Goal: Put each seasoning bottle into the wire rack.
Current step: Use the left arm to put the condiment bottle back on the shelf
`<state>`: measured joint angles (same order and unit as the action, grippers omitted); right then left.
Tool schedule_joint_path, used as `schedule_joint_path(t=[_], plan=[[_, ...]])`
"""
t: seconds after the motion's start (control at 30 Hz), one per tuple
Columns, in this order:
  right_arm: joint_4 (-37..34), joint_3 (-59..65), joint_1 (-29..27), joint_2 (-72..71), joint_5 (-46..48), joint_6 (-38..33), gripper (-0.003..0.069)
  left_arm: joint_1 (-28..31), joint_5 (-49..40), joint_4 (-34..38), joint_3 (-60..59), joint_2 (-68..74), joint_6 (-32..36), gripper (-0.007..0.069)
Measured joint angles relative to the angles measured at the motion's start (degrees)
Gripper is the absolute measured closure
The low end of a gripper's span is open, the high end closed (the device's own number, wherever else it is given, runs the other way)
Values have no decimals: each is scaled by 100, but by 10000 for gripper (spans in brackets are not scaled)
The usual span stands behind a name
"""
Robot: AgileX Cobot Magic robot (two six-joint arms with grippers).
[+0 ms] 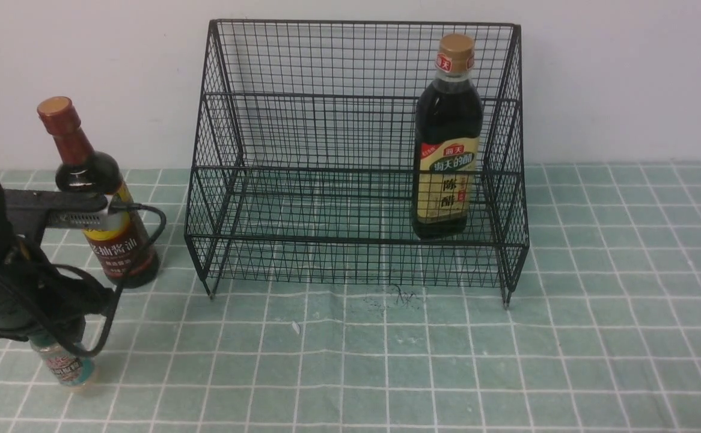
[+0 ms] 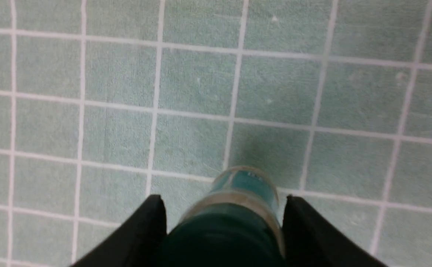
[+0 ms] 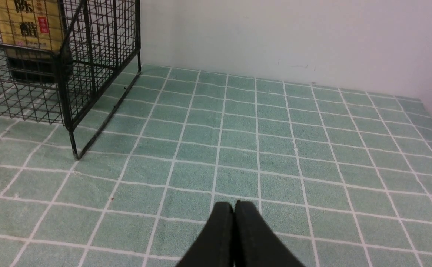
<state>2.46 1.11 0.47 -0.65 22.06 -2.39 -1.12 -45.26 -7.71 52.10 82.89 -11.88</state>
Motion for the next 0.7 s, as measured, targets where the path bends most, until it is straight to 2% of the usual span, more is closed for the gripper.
schedule_joint_path(t=[0.17, 0.2, 0.23, 0.3, 0.37, 0.53, 0.7], plan=[[0, 0, 0, 0, 0, 0, 673, 0, -491, 882, 420, -656, 641, 263], [0, 0, 0, 0, 0, 0, 673, 0, -596, 1351, 639, -932, 971, 263], [0, 0, 0, 0, 0, 0, 673, 0, -602, 1405, 663, -932, 971, 263], [0, 0, 0, 0, 0, 0, 673, -32, -692, 2008, 993, -1128, 1341, 263], [0, 0, 0, 0, 0, 0, 673, -150, -697, 2230, 1215, -1153, 1534, 263], [0, 0, 0, 0, 0, 0, 673, -690, -571, 2257, 1714, -894, 1630, 263], [0, 0, 0, 0, 0, 0, 673, -1320, -525, 1519, 2495, -31, 1131, 263]])
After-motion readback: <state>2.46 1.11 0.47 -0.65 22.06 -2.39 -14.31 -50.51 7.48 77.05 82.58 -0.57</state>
